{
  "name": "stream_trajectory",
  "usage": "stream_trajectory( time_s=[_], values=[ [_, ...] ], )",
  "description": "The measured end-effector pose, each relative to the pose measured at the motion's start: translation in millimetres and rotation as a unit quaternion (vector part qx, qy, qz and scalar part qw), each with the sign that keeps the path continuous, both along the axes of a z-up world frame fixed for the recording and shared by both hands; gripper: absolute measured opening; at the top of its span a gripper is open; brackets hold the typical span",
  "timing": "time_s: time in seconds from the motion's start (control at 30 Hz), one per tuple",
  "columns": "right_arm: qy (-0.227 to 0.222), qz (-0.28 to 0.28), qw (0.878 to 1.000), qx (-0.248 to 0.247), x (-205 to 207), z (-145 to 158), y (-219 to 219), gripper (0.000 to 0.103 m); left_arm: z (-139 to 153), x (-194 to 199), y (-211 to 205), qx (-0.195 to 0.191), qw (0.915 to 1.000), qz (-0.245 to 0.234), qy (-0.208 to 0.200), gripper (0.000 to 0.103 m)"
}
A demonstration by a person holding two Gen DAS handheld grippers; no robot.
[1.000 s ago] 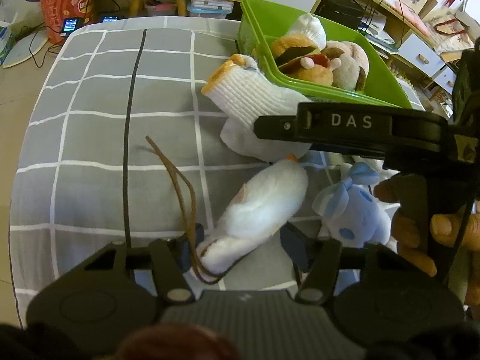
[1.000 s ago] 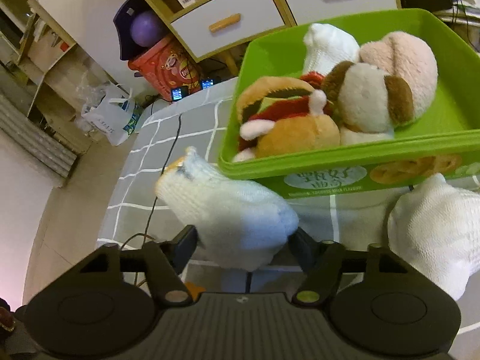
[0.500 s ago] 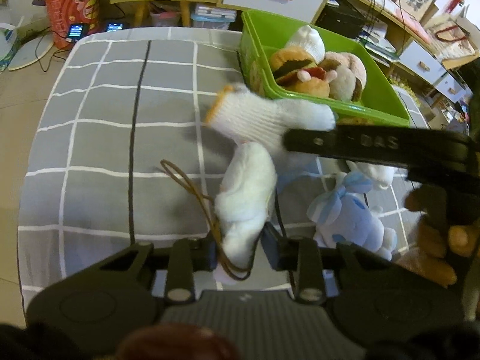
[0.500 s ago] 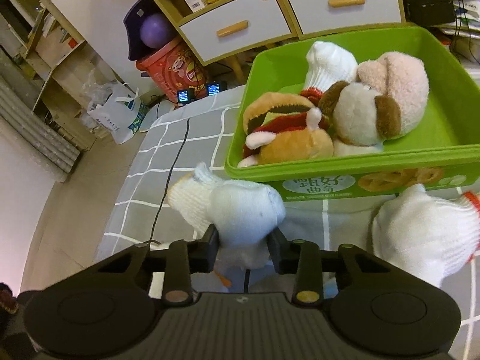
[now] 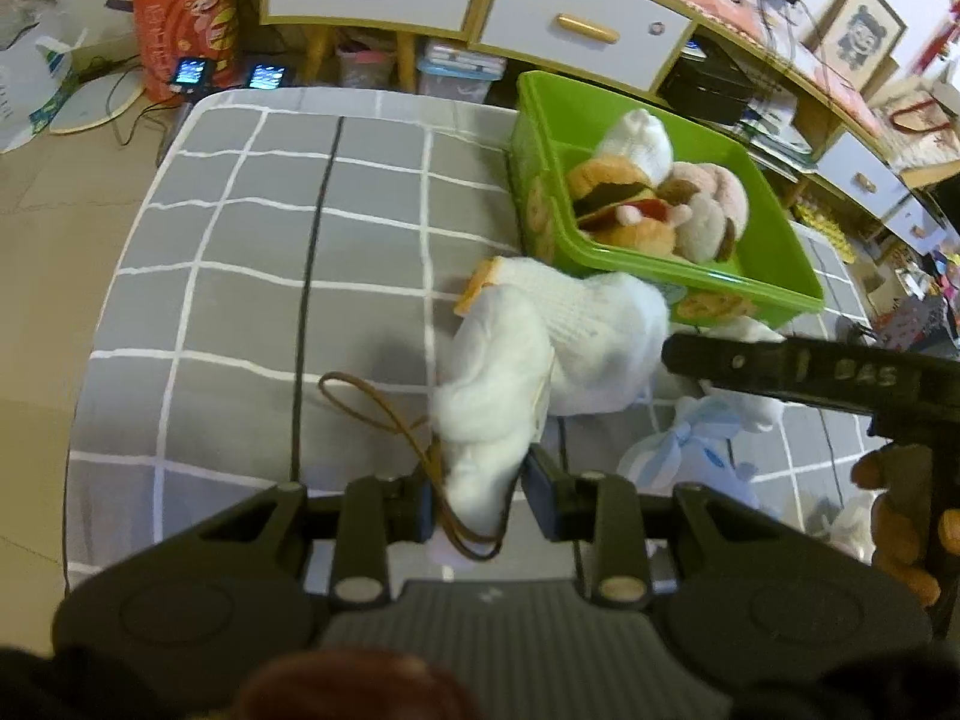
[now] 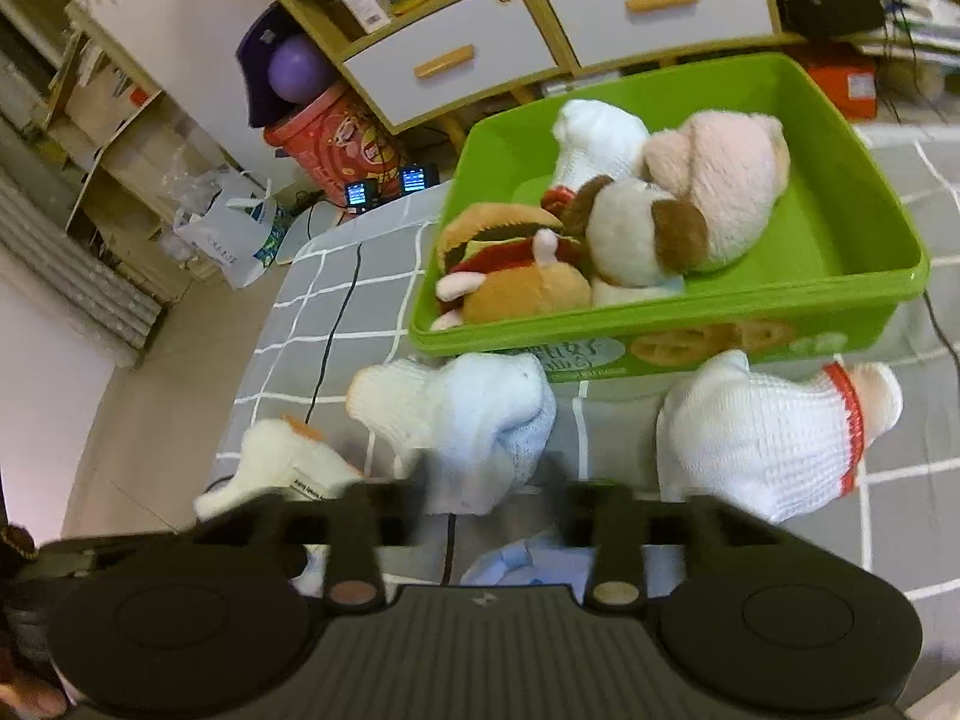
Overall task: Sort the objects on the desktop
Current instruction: 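Carry the sock with the left tool while the right tool carries its sock over the green bin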
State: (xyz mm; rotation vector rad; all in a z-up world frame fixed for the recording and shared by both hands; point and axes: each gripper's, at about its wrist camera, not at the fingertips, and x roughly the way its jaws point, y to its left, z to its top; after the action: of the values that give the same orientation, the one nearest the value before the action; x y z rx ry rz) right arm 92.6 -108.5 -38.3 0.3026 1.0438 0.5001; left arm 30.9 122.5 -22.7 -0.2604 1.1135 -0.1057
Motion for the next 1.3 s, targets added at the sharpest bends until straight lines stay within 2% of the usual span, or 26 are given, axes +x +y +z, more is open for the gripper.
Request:
stream_trajectory(
  time_s=[0.03,0.07,0.23,0.47,0.57,0.73,0.83,1.1,1.3],
  values=[
    [-0.003,0.0,1.0,0.003,0.5,-1.2,1.6,0.079,-1.4,0.8,1.4,0.0,1.0,0.004,0.003,0.028],
    [-0.006,0.001,1.0,0.005,2.1,-2.5,5.8,0.079,-2.9,1.2,3.0,0.0,1.0,0.008,0.006,0.028],
    [0.009,-0.003,1.0,0.002,10.6,-20.7,29.4,0.08,-7.9,2.9,8.5,-0.001,0.9998,0.016,0.012,0.028],
    [-0.009,0.0,0.998,-0.057,11.3,-39.3,56.4,0.082,-13.4,2.2,9.5,0.008,0.9997,0.012,0.019,0.028],
    [-0.018,-0.006,0.998,-0.066,10.8,-41.7,56.6,0.075,-14.8,1.8,8.9,0.011,0.9997,0.009,0.021,0.028],
    [-0.024,-0.004,0.998,-0.062,8.9,-35.2,51.3,0.053,-13.3,1.3,8.9,0.013,0.9997,0.01,0.02,0.028],
    [-0.028,-0.001,0.998,-0.06,4.4,-29.4,49.0,0.048,-10.9,0.5,8.4,0.013,0.9997,0.012,0.017,0.028],
    [-0.035,0.016,0.997,-0.072,-9.2,-6.9,37.9,0.046,-2.2,-1.4,5.4,0.014,0.9997,0.016,0.007,0.028],
    [-0.055,0.019,0.996,-0.067,-24.4,18.7,13.8,0.046,8.7,0.8,-2.6,0.009,0.9998,0.019,-0.009,0.028]
  ],
)
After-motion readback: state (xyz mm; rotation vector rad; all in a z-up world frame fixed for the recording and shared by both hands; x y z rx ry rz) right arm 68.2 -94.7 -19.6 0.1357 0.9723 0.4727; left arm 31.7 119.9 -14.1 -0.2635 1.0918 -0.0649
